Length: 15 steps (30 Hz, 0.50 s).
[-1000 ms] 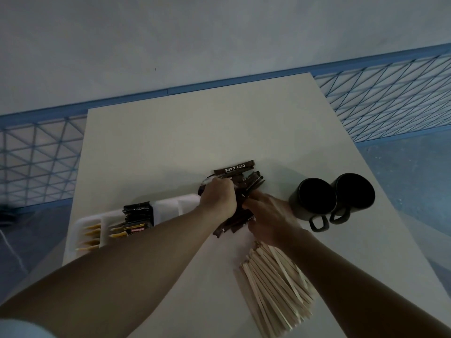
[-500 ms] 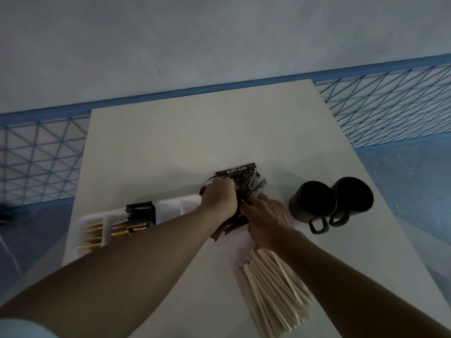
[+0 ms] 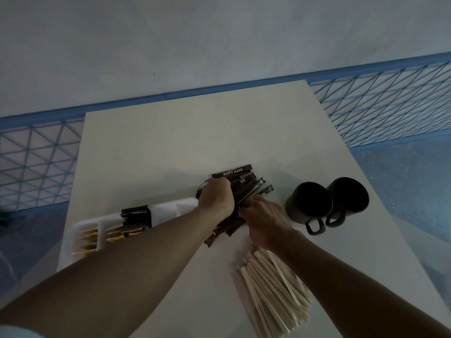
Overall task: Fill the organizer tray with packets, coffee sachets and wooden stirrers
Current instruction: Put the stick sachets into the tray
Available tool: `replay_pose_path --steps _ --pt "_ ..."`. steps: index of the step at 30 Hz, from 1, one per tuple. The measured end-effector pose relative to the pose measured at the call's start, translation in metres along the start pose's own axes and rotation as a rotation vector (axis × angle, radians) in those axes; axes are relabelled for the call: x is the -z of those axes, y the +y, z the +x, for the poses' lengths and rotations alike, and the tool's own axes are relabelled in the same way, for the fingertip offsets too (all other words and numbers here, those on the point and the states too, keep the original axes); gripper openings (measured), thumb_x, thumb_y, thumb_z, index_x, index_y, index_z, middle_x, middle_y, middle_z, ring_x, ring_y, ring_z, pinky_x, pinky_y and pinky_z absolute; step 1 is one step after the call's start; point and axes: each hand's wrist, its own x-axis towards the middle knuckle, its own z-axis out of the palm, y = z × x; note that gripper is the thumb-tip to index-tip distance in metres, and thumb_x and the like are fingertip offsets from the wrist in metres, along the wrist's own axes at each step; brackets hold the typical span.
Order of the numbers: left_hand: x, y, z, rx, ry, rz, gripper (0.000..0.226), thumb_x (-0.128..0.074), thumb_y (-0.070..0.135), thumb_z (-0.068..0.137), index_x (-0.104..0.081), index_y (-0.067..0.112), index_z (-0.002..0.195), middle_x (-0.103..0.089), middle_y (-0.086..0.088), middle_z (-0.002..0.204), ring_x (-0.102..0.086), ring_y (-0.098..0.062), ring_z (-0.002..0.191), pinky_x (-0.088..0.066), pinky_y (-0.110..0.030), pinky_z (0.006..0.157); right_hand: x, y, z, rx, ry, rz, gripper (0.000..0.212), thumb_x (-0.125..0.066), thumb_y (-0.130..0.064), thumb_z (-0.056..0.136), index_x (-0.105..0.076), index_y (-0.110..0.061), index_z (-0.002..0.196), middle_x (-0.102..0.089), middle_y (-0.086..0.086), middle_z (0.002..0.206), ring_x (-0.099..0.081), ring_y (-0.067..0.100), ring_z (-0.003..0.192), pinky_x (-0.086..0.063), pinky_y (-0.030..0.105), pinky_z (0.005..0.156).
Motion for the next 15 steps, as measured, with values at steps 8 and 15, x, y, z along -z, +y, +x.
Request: replay_pose_path --steps 8,15 --pt "0.018 -0.001 0.006 -0.041 0.041 -0.252 0.019 -0.059 0.014 0.093 -0.06 0.003 0.109 -0.064 -0.017 0.108 -0.061 -0.034 0.1 -0.049 -0.034 0.079 -0.006 -0.002 -0.006 0.028 0.032 -0.099 0.032 -0.059 -0.02 0.09 -0.054 -0.023 0.122 -0.06 -0.001 0.111 -0.048 0.02 0.099 -0.035 0.033 0.079" --pt "0.032 0.001 0.001 0.018 0.089 -0.435 0.019 -0.053 0.018 0.097 -0.063 0.009 0.111 -0.065 -0.01 0.106 -0.053 -0.02 0.085 -0.038 -0.027 0.068 -0.004 -0.005 -0.002 -0.001 -0.014 -0.102 0.036 -0.06 -0.016 0.085 -0.055 -0.019 0.12 -0.057 0.002 0.109 -0.049 0.02 0.098 -0.036 0.034 0.086"
